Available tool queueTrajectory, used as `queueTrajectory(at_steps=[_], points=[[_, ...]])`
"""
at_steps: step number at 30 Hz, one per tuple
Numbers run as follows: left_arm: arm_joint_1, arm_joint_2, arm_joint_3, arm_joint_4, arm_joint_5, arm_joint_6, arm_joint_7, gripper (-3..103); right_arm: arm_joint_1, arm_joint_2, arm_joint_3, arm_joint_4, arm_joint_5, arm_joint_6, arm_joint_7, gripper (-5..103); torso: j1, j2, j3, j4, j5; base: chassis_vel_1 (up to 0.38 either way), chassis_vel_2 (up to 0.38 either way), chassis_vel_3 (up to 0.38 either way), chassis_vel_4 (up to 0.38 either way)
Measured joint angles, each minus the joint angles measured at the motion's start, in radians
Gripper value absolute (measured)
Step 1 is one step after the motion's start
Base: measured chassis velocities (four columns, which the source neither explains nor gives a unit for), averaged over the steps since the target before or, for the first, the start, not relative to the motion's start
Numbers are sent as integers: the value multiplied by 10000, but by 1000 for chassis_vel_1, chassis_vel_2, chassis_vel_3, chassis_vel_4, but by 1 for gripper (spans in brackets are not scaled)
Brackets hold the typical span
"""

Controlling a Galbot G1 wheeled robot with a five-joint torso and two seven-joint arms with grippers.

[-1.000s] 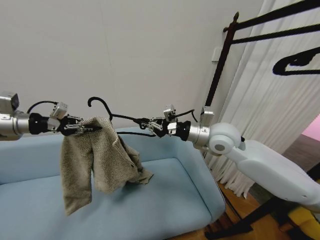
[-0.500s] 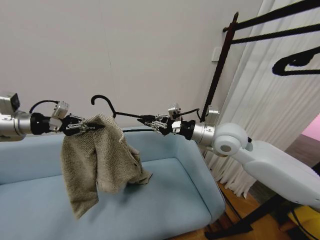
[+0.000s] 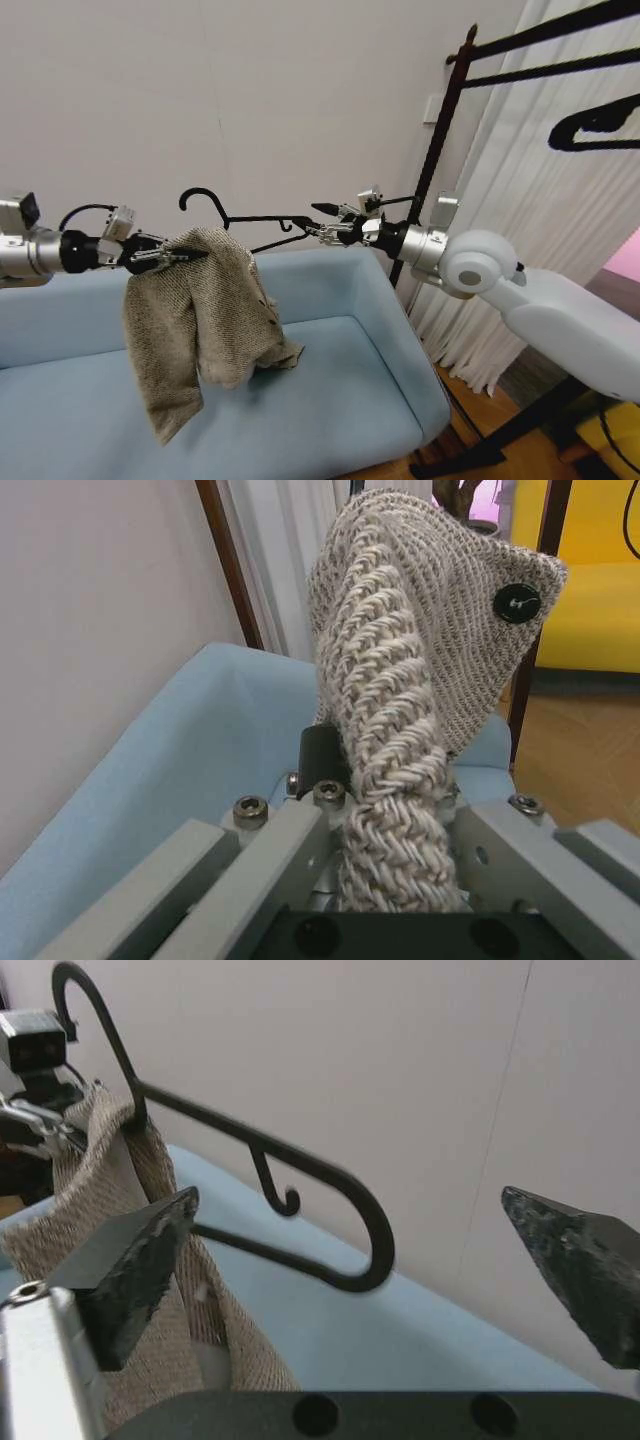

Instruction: Pick up the clothes from the sofa and hang them on the clothes hanger.

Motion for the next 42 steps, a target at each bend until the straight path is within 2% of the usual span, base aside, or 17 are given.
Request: queueTrajectory(at_steps=[1, 4, 7, 9, 10, 11, 14, 15, 18, 20, 23, 31, 34, 36, 42], points=[[-17, -2, -5, 33, 0, -25, 29, 4, -264, -163, 8, -99, -215, 28, -312, 99, 0, 0, -1, 0, -1, 0, 0, 0, 0], [-42, -2, -16, 65, -16, -42, 45, 4, -582, -257, 8, -186, -473, 58, -545, 100, 0, 0, 0, -1, 2, 0, 0, 0, 0], [-118, 9, -61, 180, -118, -109, 142, 4, -1456, -164, -1, -502, -1330, 133, -788, 100, -1, 0, 0, -2, 2, 0, 0, 0, 0], [-133, 12, -69, 202, -137, -120, 169, 4, -1620, -77, 0, -585, -1539, 134, -786, 100, 0, 1, 0, -2, 2, 0, 0, 0, 0], [-160, 12, -93, 247, -176, -137, 213, 4, -1903, 124, -1, -744, -1844, 139, -771, 100, -1, 0, 0, -2, 0, 0, 0, 0, 0], [-203, 19, -147, 357, -285, -159, 264, 4, -2407, 668, -88, -1149, -2445, 151, -555, 100, 0, 1, 0, -1, 0, 0, 0, 0, 0], [-238, 82, -194, 469, -419, -191, 346, 4, -2869, 1466, -305, -1628, -3048, 170, -80, 100, 2, 0, 2, 4, 1, 0, 0, 0, 0], [-238, 82, -194, 469, -419, -191, 346, 4, -2869, 1466, -305, -1628, -3048, 170, -80, 100, 2, 0, 2, 4, 1, 0, 0, 0, 0], [-266, 198, -216, 525, -486, -231, 562, 4, -3190, 2606, -500, -2133, -3474, 82, 642, 100, 2, 0, 2, 1, -1, 0, 0, 0, 0], [-270, 209, -219, 525, -497, -235, 586, 4, -3196, 2805, -526, -2207, -3497, 65, 731, 100, 2, 0, 2, 1, 0, 0, 0, 0, 0], [-284, 271, -232, 527, -582, -260, 665, 4, -3182, 3602, -627, -2207, -3328, -55, 1203, 100, 2, 0, 2, 6, -2, 0, 0, 0, 0], [-190, 222, -197, 610, -586, -292, 646, 4, -3639, 3414, -692, -556, -3030, -524, 1422, 100, 0, 0, 0, -4, -1, 0, 0, 0, 0], [-123, 144, -139, 737, -517, -297, 622, 4, -4048, 3170, -685, 413, -3166, -1035, 1897, 100, 0, 0, -1, -3, -2, 0, 0, 0, 0], [-96, 80, -104, 796, -431, -295, 622, 4, -4260, 3121, -719, 719, -3284, -1319, 2182, 100, -1, 1, -1, 0, -2, 0, 0, 0, 0], [-79, 5, -75, 807, -373, -281, 625, 4, -4548, 3284, -974, 772, -3580, -1426, 2362, 100, 0, 0, 0, -1, -1, 0, 0, 0, 0]])
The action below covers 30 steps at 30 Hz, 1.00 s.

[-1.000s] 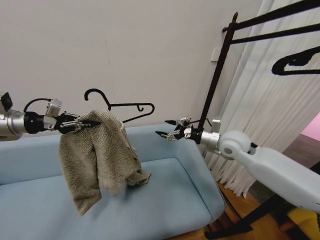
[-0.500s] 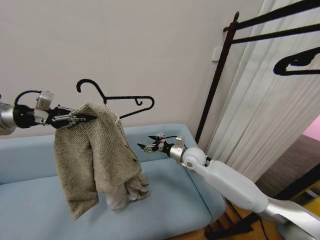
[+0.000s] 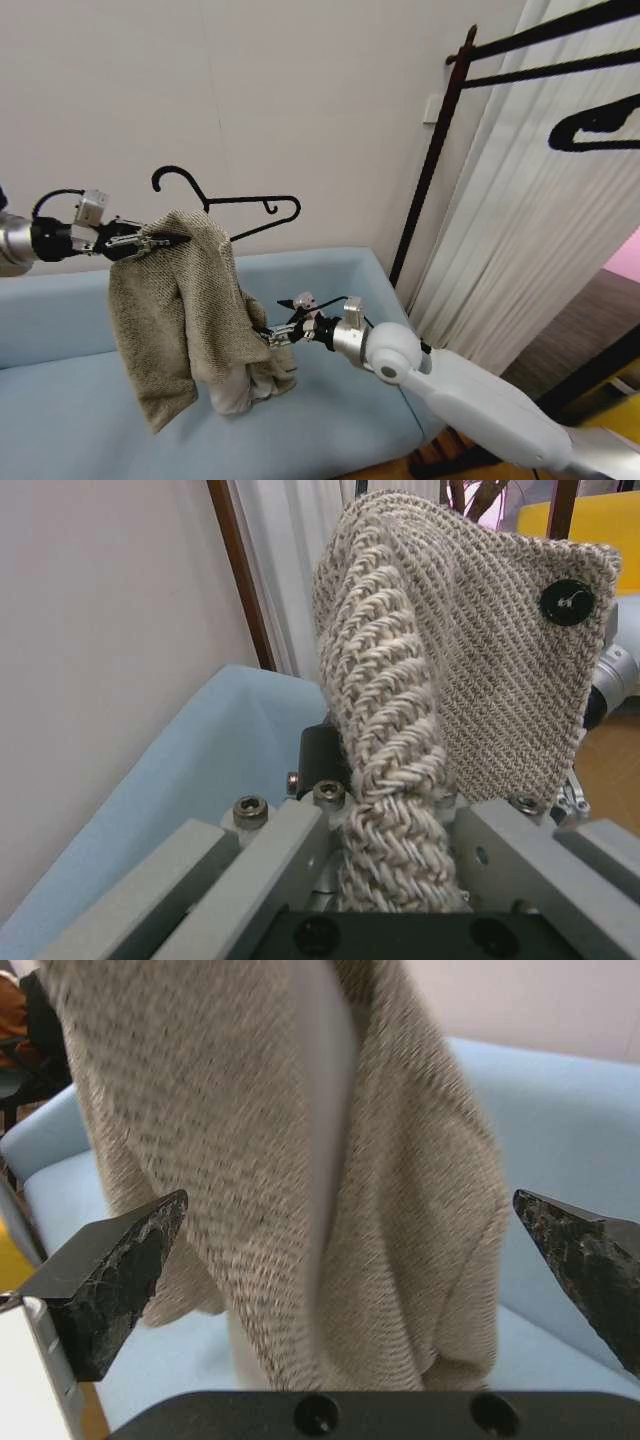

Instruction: Pick up the clothes from the sofa and hang them on the clothes hanger.

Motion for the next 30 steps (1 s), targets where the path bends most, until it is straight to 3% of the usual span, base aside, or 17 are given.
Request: queueTrajectory(at_steps=[4, 12, 17, 22, 30], points=[[-18, -13, 0, -5, -49, 16, 17, 4, 337, 548, -727, -262, -345, 14, 335, 100, 0, 0, 0, 1, 0, 0, 0, 0, 0], [-22, -81, 1, -65, -59, 17, 43, 4, 901, 1414, -1033, -1042, -444, 94, 778, 100, 1, 0, 1, 5, -1, 0, 0, 0, 0], [-26, -82, 10, 19, -58, 9, 81, 4, 614, 875, -849, -737, -482, 209, 727, 100, 1, -1, 1, -2, 0, 0, 0, 0, 0], [-39, -140, 14, 183, -52, -15, 82, 4, 201, -157, -644, -179, -509, 294, 459, 100, 0, 0, 1, -2, 1, 0, 0, 0, 0], [-158, -132, -55, 326, -68, -40, 410, 4, 304, -776, -477, -627, -791, 487, 109, 100, 0, 0, 1, 1, 2, 0, 0, 0, 0]])
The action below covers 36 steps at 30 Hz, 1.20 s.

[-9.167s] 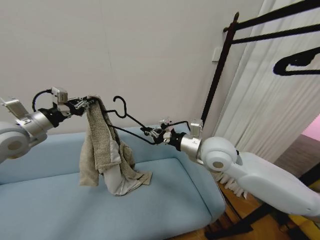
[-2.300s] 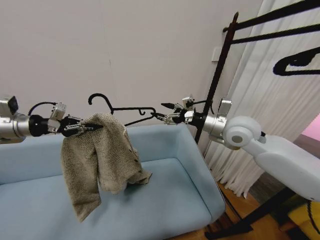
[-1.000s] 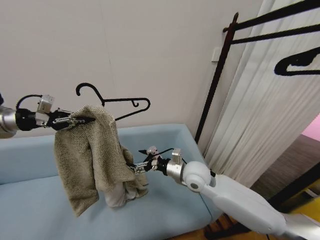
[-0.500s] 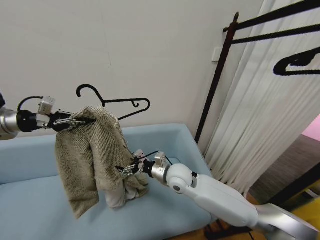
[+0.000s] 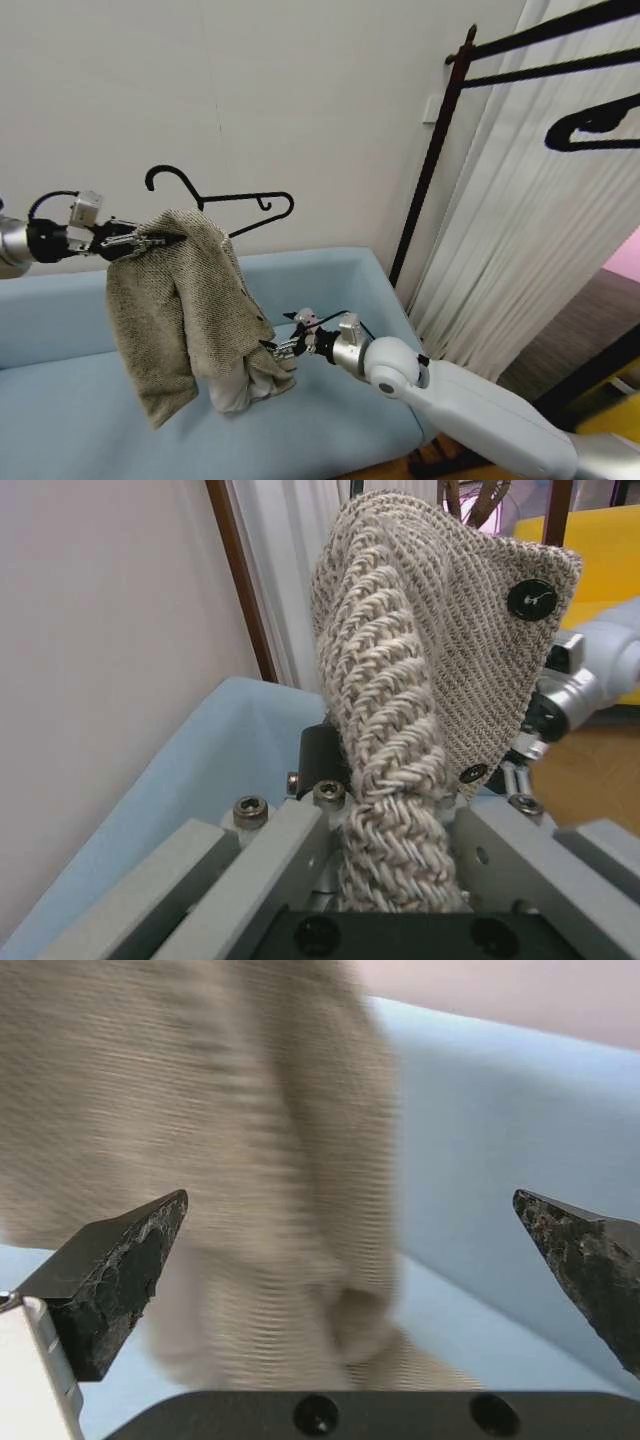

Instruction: Pick up the clothes from the sofa and hang them on the clothes hanger.

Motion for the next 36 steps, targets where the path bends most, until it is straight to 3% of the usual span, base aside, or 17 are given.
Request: queueTrajectory(at_steps=[3, 9, 11, 17, 21, 24, 30, 36], points=[[-55, 54, -58, 16, -73, -41, 172, 4, 279, -50, 78, -901, -642, 213, -564, 100, 1, 0, 0, 2, 1, 0, 0, 0, 0], [-69, 54, -84, 92, -150, -238, 608, 4, 439, 122, 67, -2041, -1553, 805, -982, 100, 1, 0, 1, -5, 2, 0, 0, 0, 0], [-69, -8, -84, 120, -152, -302, 886, 4, 632, 384, 112, -2050, -1191, 855, -697, 100, 1, -1, 1, -2, 2, 0, 0, 0, 0], [-89, -322, -68, 194, -282, -249, 1677, 4, 1251, 902, 209, -638, 726, 54, 189, 100, 1, 0, -1, 5, -3, 0, 0, 0, 0], [-82, -605, 28, 142, -416, -202, 1700, 4, 1350, 925, 210, -49, 1643, -289, 302, 100, 0, 0, -1, 0, -4, 0, 0, 0, 0], [-44, -883, 125, 112, -430, -168, 1714, 4, 1359, 860, 218, 416, 2880, -778, 311, 100, 0, 0, 0, -4, -3, 0, 0, 0, 0], [-30, -1012, 155, -35, -609, -133, 1724, 4, 1282, 1013, -227, 581, 3236, -1111, 302, 100, 0, 0, -1, 0, -2, 0, 0, 0, 0], [-41, -1022, 150, -71, -752, -122, 1743, 4, 1215, 1386, -824, 238, 2529, -1240, 347, 100, 1, 0, -1, 1, -2, 0, 0, 0, 0]])
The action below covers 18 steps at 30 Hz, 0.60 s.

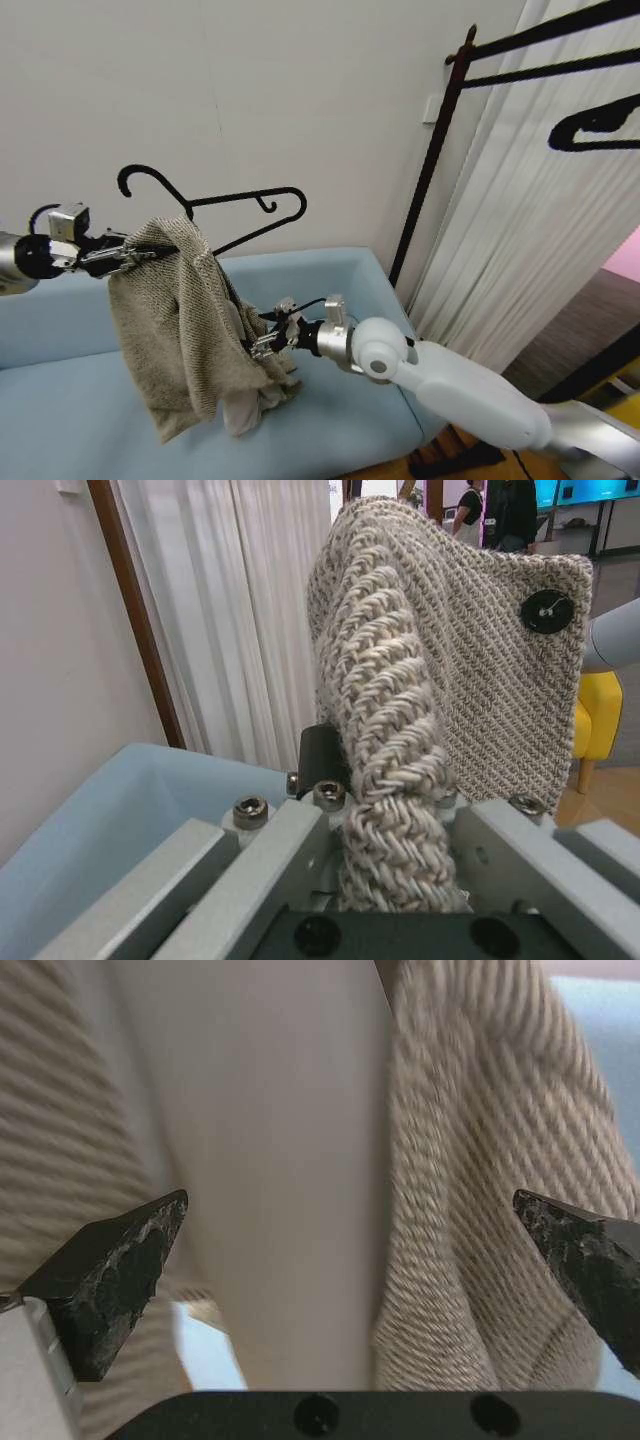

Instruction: Pick up the clothes from the sofa and hang them on the clothes hanger.

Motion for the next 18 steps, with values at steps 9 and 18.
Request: queueTrajectory(at_steps=[9, 18], points=[[-23, 62, -37, -245, -113, 6, 64, 4, -79, 871, -121, -1654, -1138, 416, -50, 100, 0, 0, 1, 0, 0, 0, 0, 0, 0], [-53, 162, -80, -262, -217, 13, 188, 4, -216, 1506, -225, -2701, -1973, 655, -347, 101, 0, -1, 1, 0, 0, 0, 0, 0, 0]])
